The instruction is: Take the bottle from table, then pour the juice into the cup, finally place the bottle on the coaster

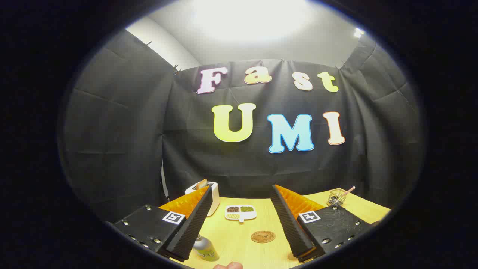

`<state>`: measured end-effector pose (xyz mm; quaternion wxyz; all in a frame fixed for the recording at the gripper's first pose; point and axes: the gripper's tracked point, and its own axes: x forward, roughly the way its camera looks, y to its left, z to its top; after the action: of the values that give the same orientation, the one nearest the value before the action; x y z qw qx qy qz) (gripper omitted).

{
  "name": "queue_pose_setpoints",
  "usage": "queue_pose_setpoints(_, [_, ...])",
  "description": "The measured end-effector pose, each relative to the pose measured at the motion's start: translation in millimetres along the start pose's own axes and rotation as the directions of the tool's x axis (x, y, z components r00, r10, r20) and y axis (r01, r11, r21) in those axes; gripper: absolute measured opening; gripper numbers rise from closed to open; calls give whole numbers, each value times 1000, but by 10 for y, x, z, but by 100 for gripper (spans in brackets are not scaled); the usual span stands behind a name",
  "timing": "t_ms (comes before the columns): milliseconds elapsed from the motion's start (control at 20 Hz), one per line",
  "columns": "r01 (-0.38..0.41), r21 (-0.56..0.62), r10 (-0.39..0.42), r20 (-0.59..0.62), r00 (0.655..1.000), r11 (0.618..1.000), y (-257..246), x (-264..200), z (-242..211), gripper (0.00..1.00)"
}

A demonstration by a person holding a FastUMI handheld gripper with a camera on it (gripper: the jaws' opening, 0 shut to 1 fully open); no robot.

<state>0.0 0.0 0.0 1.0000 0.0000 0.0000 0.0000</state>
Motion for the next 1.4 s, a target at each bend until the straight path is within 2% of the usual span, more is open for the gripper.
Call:
queue_pose_setpoints(400, [39,1,-39,17,999,999,-157,16,59,95])
queue_pose_setpoints(1400, [59,11,-59,45,997,998,-142,-14,109,95])
